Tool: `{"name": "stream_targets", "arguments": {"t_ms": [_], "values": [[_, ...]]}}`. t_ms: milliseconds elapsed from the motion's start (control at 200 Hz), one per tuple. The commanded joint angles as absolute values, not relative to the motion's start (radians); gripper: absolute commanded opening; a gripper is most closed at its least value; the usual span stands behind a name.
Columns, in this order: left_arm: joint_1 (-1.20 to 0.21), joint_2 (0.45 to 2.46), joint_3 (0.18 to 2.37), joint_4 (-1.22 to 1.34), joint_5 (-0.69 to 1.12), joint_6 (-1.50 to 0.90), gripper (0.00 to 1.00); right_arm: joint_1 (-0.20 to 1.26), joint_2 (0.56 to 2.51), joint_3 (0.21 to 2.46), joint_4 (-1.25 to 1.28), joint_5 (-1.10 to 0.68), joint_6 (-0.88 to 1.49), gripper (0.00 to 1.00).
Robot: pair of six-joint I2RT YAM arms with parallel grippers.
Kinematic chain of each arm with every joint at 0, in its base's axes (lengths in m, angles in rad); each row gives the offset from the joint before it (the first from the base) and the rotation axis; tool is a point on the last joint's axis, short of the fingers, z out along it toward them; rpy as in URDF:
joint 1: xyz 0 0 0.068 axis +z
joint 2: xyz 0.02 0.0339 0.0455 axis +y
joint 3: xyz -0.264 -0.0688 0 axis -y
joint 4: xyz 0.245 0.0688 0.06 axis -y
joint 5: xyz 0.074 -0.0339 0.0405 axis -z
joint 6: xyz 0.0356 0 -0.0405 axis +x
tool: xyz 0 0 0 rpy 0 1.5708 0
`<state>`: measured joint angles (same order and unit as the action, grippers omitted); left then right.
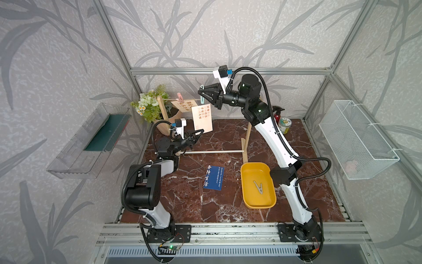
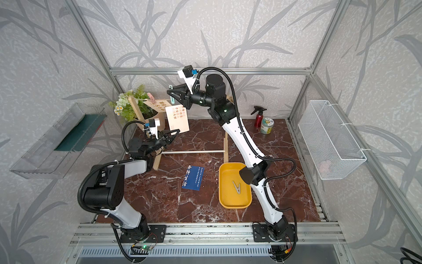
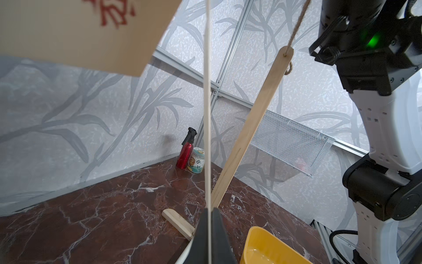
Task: Remove the postcards from the strings
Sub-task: Remove the clamp from the clothesline, then place the postcard at the center of the board.
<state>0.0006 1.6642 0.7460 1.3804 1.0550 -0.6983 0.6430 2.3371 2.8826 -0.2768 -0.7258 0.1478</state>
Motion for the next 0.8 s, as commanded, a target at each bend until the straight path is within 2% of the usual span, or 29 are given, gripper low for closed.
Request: {"name": "stream_targets", "arguments": {"t_ms": [0, 495, 685, 795], "values": [[-0.006, 1.662, 0.734, 1.416, 1.046, -0.688, 0.00, 0.649, 2.286, 2.907, -0.258, -0.708, 0.116, 0.00], [-0.108, 1.609, 0.645, 1.416, 1.010, -0.682, 0.00, 0.647, 2.227, 2.920, -0.338, -0.695, 0.076, 0.00], [-0.226, 1.503, 0.542, 1.415, 0.930, -0.724, 0.00, 0.656, 2.100, 2.903, -0.559, -0.651, 0.006, 0.00], [-0.315, 1.412, 0.431, 1.308, 0.820, -0.769, 0.00, 0.687, 1.966, 2.778, -0.730, -0.559, -0.105, 0.00]]}}
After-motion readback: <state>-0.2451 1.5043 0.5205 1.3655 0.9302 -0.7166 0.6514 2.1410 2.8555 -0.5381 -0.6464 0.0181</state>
